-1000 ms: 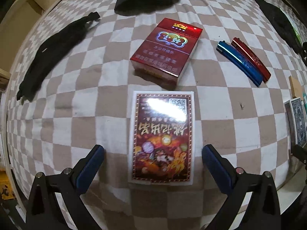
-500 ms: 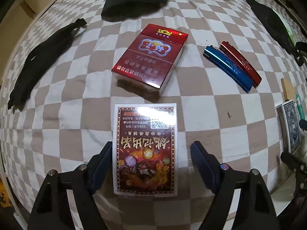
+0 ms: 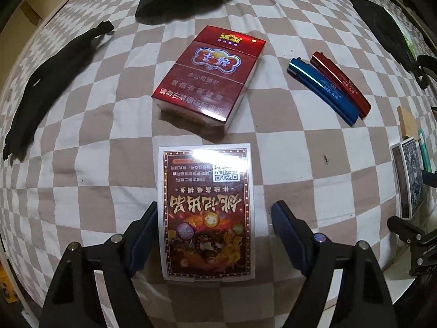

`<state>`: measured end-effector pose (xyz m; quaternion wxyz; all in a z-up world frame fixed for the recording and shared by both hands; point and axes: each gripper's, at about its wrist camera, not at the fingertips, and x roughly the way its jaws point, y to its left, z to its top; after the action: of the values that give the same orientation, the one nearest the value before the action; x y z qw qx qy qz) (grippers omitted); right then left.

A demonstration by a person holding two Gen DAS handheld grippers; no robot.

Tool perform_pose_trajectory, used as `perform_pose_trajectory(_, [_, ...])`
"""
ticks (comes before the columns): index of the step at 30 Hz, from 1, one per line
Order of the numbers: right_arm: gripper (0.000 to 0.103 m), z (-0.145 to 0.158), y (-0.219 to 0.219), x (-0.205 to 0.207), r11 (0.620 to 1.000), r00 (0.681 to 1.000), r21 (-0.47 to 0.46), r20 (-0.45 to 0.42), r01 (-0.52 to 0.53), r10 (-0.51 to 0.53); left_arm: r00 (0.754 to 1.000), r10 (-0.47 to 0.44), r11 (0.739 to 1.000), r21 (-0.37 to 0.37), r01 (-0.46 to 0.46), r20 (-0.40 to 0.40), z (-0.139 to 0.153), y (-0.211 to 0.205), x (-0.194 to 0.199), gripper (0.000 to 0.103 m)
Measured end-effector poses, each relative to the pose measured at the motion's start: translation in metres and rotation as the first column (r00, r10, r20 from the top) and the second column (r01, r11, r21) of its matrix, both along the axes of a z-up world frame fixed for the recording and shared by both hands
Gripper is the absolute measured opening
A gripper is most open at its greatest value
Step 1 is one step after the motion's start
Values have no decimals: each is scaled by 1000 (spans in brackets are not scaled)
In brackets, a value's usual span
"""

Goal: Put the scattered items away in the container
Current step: 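Close the left tool on the red-bordered card pack while the right tool grips the blue deck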

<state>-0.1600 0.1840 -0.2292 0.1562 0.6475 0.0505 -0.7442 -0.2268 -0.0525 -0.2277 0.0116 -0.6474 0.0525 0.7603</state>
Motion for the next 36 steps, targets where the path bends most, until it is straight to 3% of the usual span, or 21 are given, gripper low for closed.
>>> perform_pose_trajectory(8, [103, -3, 1, -1, 1000, 998, -6, 68, -16, 17, 1000, -23, 1000, 10, 23, 9, -4, 2, -2, 83])
perform_pose_trajectory(13, [103, 3, 3, -1, 999, 995, -19, 89, 36, -34, 999, -33, 999, 15, 33, 18, -9, 5, -6, 92])
perform_pose_trajectory(15, [99, 6, 7, -2, 997, 993, -31, 93, 72, -69, 999, -34, 999, 16, 33, 20, -11, 7, -7, 95])
perform_pose_trajectory(20, [73, 15, 19, 0, 990, 989, -45, 73, 130, -127, 999, -30, 999, 14, 30, 18, -14, 11, -9, 101])
perform_pose_trajectory(23, [64, 20, 11, 7, 996, 996, -12, 25, 89, -89, 1000, -24, 1000, 9, 24, 14, -15, 13, -11, 102])
perform_pose_trajectory(32, [64, 21, 1, 22, 998, 998, 24, -3, 58, -58, 1000, -3, 1000, -12, 2, -14, -16, 19, -11, 101])
perform_pose_trajectory(36, [64, 23, 2, 27, 998, 998, 15, 0, 63, -63, 1000, 2, 1000, -3, -2, -18, -13, 19, -11, 94])
